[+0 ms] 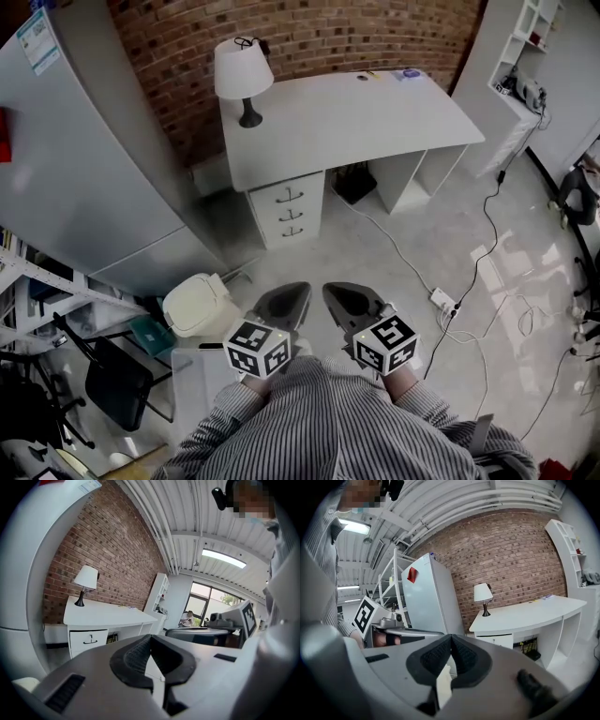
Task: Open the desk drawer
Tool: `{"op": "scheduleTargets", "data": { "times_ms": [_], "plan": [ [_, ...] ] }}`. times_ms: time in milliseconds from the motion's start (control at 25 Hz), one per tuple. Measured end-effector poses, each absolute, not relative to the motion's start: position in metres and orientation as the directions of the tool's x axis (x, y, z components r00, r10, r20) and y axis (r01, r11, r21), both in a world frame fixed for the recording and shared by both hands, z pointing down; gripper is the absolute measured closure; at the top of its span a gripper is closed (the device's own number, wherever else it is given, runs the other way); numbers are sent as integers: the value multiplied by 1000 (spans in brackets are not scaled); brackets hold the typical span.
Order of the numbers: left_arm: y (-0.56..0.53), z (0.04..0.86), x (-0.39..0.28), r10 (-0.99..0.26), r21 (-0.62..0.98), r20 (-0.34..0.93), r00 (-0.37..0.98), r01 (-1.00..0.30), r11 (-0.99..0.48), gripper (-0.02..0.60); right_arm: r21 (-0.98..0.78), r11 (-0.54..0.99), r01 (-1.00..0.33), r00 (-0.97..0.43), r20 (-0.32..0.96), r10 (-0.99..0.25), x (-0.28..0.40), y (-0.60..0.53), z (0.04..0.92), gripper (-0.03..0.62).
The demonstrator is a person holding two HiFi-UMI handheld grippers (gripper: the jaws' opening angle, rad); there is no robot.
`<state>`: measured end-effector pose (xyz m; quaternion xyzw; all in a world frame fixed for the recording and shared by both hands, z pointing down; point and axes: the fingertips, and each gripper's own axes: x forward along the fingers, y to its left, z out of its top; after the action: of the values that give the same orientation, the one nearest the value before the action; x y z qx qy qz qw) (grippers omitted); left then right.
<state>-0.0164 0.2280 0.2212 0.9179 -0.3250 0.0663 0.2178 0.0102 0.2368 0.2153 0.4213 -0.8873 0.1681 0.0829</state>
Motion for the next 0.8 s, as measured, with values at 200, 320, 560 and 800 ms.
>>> {"op": "scheduleTargets", "data": {
  "times_ms": [200, 320, 560, 800],
  "plan": [
    [184, 226, -30, -543, 369, 264, 798, -603, -707, 569, -235, 585, -777, -630, 291, -720, -10, 194, 217, 579],
    [175, 232, -28, -527, 390, 267, 807, -591, -706, 569, -243, 577, -780, -626, 318, -712, -12, 188, 225, 579],
    [166, 257, -22, -487, 441, 300, 821, -572, -692, 569, -279, 535, -798, -603, 345, -720, -2, 173, 242, 579],
    [145, 270, -21, -504, 473, 315, 804, -593, -652, 569, -298, 557, -775, -632, 352, -690, 0, 150, 251, 579]
  ]
}}
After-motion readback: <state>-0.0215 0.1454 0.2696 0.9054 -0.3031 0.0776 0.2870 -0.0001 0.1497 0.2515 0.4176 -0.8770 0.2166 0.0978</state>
